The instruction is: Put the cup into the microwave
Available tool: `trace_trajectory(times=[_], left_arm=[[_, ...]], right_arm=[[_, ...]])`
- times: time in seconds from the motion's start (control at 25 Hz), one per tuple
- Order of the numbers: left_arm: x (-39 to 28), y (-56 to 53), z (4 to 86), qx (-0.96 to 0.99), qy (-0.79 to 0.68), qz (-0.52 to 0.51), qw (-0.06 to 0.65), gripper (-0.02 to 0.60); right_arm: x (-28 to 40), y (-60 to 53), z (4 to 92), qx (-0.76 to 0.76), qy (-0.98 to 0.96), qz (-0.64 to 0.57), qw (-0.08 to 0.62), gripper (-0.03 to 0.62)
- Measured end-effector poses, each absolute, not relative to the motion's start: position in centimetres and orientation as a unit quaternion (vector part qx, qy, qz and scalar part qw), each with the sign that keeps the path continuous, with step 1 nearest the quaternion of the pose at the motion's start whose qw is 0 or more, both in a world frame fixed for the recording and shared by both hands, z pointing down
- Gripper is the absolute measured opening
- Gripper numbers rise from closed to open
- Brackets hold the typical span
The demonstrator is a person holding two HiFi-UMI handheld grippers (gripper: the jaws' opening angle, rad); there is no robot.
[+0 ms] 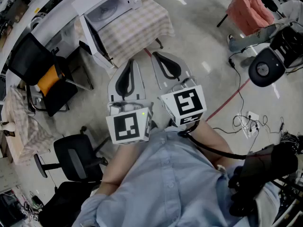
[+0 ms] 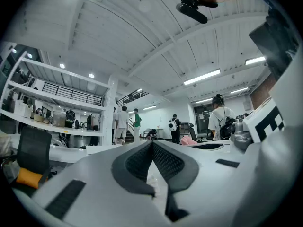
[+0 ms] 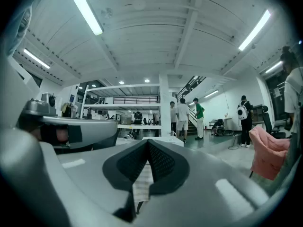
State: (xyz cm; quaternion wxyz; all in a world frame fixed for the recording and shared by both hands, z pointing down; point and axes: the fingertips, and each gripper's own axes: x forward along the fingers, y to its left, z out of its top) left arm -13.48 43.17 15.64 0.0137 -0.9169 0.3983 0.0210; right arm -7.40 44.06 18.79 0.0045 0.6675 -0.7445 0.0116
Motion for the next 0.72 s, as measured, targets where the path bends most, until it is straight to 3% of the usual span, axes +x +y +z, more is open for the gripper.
trace_trajectory(times=[0.72], left_arm=[[-8.4,45.6,16.8,-0.920,0.391,0.008,0.014,0.006]], right_arm=[[-2.8,46.3,19.5,0.655,-0.755,0.024,-0.021,0.002]])
